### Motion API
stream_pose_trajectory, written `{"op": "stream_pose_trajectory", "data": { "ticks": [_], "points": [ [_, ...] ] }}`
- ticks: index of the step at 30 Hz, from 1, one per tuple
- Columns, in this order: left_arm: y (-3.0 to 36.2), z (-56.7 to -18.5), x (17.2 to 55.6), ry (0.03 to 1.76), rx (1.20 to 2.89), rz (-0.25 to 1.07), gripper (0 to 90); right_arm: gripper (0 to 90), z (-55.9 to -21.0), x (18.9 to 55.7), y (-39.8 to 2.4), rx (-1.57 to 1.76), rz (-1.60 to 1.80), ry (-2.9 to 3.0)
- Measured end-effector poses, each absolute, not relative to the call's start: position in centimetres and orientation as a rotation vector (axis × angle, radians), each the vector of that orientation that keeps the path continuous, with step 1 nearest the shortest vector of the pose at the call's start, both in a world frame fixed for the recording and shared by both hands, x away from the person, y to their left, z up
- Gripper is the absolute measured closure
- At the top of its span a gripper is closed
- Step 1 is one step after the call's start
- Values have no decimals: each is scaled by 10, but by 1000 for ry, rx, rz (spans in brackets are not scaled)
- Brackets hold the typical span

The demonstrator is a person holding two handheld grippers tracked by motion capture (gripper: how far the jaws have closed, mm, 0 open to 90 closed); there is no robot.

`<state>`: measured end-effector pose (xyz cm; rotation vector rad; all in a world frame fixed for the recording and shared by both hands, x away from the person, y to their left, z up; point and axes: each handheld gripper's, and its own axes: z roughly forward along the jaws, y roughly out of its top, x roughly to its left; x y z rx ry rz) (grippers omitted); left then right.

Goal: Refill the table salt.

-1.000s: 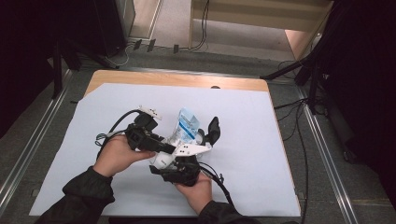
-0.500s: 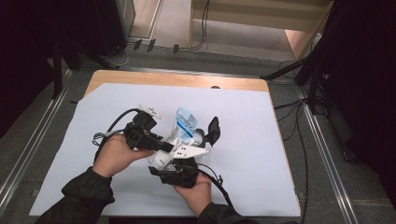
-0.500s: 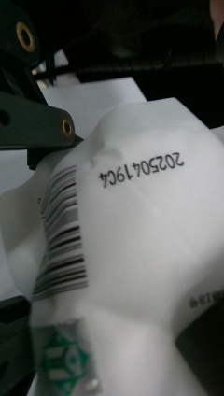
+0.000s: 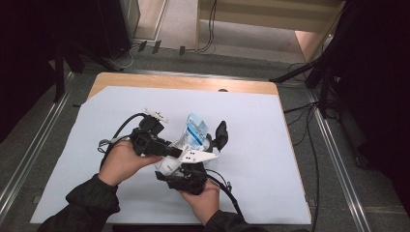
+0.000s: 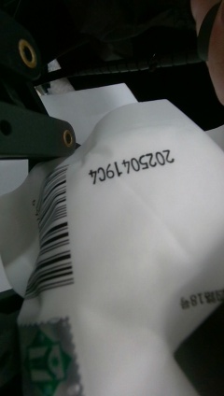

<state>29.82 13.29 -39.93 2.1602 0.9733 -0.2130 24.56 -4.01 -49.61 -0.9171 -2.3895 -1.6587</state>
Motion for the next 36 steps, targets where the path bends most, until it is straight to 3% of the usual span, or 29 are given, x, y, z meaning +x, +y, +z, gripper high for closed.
{"op": "stream_pose_trajectory", "data": {
  "ticks": [3,11,36],
  "points": [
    [140,-394,300,955,2120,-243,656,605,-496,248,-43,-911,-1676,-2358],
    [140,-391,296,938,2151,-180,756,607,-497,250,-42,-888,-1685,-2319],
    [136,-383,293,961,2170,-107,822,547,-493,252,-33,-875,-1643,-2371]
  ]
}}
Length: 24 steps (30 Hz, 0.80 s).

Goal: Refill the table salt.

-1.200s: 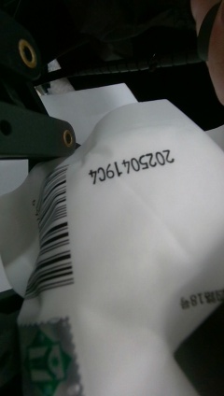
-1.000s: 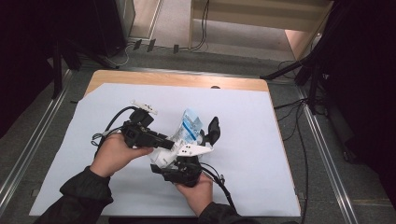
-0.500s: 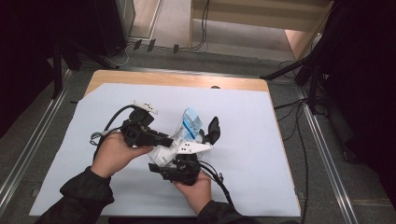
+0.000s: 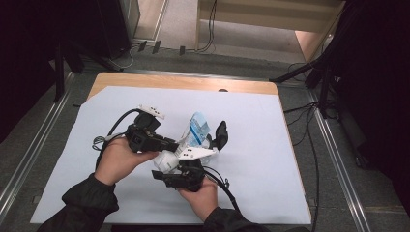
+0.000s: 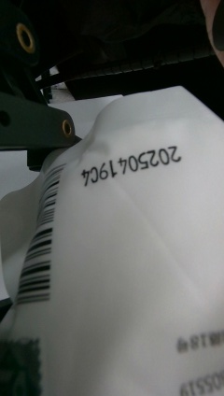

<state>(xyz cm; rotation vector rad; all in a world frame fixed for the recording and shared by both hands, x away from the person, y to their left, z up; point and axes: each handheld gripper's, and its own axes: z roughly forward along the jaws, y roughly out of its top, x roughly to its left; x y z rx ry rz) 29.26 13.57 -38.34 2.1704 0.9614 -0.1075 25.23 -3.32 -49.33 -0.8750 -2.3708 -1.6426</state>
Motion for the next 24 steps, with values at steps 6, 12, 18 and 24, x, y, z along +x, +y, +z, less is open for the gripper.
{"op": "stream_pose_trajectory", "data": {
  "ticks": [6,12,18,24],
  "points": [
    [139,-386,296,992,2119,-152,820,601,-492,254,-35,-883,-1649,-2351],
    [141,-385,297,993,2088,-161,820,606,-491,256,-37,-861,-1680,-2285],
    [139,-381,299,990,2107,-152,822,599,-490,257,-37,-861,-1697,-2228],
    [138,-376,300,988,2129,-150,827,592,-487,258,-36,-857,-1696,-2223]
  ]
}}
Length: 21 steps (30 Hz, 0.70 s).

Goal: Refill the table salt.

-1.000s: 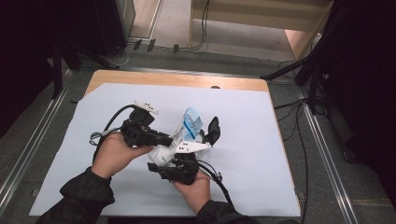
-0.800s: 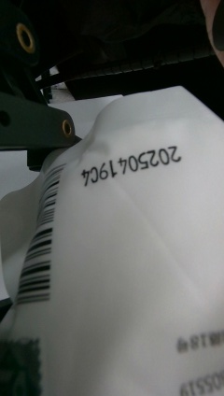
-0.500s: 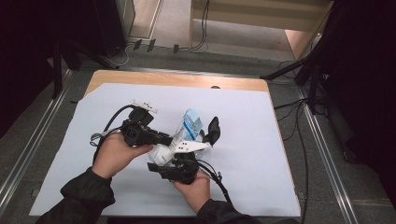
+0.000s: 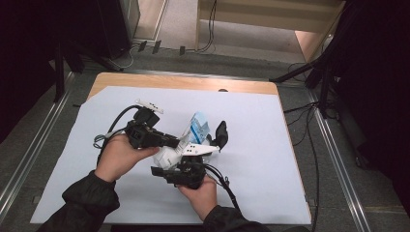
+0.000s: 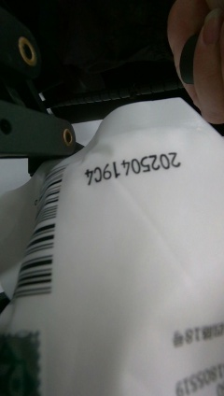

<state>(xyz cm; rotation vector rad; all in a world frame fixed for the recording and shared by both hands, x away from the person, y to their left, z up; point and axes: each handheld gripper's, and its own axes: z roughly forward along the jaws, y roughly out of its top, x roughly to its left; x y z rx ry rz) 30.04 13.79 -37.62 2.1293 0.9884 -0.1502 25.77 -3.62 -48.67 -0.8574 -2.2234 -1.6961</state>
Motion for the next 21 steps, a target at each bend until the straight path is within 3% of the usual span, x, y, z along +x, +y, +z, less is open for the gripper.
{"op": "stream_pose_trajectory", "data": {
  "ticks": [14,21],
  "points": [
    [131,-373,308,989,2181,-171,833,561,-488,260,-35,-852,-1692,-2214],
    [133,-377,306,996,2155,-189,832,623,-490,260,-37,-860,-1703,-2211]
  ]
}}
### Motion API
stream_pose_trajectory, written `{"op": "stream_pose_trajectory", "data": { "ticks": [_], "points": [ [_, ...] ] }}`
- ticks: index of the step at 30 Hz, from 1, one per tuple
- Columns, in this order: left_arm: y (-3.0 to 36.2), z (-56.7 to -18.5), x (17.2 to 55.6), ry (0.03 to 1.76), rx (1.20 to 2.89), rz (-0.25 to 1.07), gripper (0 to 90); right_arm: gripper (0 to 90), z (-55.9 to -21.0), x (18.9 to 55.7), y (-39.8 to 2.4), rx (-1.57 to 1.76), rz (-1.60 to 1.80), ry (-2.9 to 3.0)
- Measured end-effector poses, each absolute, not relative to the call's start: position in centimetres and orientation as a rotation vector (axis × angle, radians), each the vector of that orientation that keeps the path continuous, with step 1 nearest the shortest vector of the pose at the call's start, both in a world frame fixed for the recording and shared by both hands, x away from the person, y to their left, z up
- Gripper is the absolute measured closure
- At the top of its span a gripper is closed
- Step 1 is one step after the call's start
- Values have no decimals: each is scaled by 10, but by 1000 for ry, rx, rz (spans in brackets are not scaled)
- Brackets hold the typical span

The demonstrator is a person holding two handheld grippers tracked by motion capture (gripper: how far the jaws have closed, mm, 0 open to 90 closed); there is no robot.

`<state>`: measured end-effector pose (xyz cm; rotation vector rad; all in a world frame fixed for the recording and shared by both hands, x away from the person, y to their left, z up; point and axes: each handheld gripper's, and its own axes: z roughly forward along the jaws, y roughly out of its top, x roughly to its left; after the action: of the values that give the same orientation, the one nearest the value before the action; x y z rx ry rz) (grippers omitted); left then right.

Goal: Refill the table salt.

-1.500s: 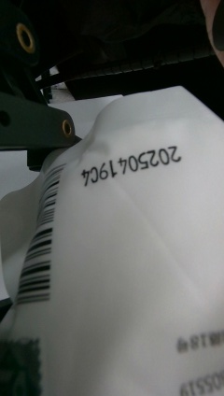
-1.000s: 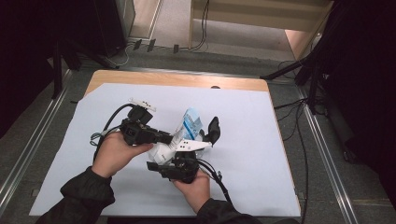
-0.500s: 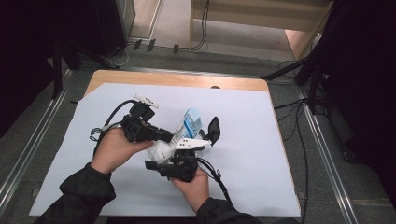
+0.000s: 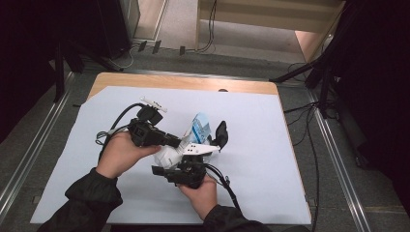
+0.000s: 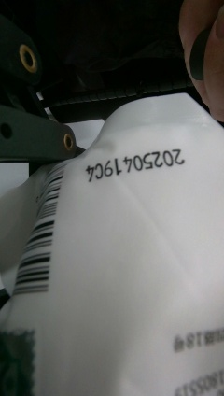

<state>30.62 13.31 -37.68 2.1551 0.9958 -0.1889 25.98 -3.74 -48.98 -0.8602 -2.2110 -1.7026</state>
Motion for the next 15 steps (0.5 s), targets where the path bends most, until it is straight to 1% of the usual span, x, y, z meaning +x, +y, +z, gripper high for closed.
{"op": "stream_pose_trajectory", "data": {
  "ticks": [10,15],
  "points": [
    [137,-376,304,972,2128,-201,809,631,-490,258,-38,-821,-1732,-2156],
    [133,-379,304,977,2148,-186,772,633,-488,258,-38,-812,-1737,-2159]
  ]
}}
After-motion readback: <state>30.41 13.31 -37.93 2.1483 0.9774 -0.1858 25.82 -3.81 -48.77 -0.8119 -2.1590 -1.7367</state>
